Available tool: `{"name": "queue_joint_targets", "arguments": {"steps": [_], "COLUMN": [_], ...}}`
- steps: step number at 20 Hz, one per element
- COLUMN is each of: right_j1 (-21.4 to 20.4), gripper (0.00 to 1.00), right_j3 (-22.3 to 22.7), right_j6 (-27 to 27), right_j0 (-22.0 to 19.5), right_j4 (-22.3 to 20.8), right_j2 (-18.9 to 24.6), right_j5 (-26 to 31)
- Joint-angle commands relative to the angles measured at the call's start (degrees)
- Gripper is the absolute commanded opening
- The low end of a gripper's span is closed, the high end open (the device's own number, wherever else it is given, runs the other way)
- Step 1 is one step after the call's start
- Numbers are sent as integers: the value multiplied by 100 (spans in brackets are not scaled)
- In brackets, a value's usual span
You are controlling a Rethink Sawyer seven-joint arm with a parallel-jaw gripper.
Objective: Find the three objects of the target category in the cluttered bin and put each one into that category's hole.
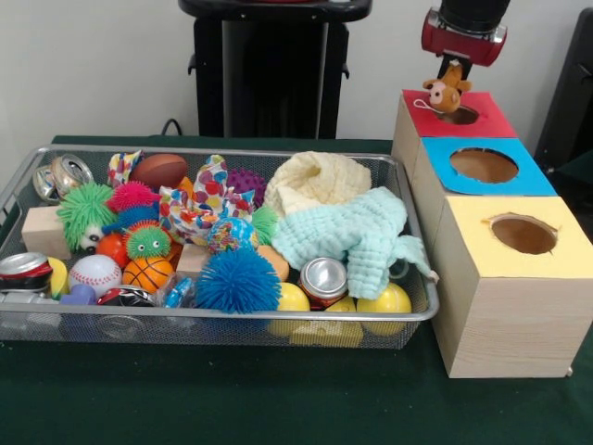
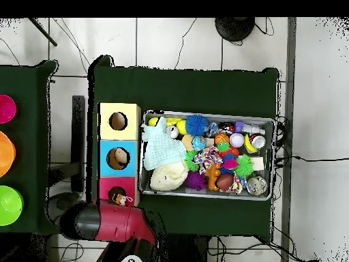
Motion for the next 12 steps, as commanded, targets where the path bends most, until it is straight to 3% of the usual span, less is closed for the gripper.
{"name": "queue_joint_targets", "arguments": {"steps": [1, 12], "right_j1": [886, 884], "gripper": [0, 0], "right_j3": [-1368, -1748], "right_j6": [971, 801], "right_j0": [17, -70], "right_j4": [-42, -155], "right_j2": [183, 121], "right_j5": [-337, 186]}}
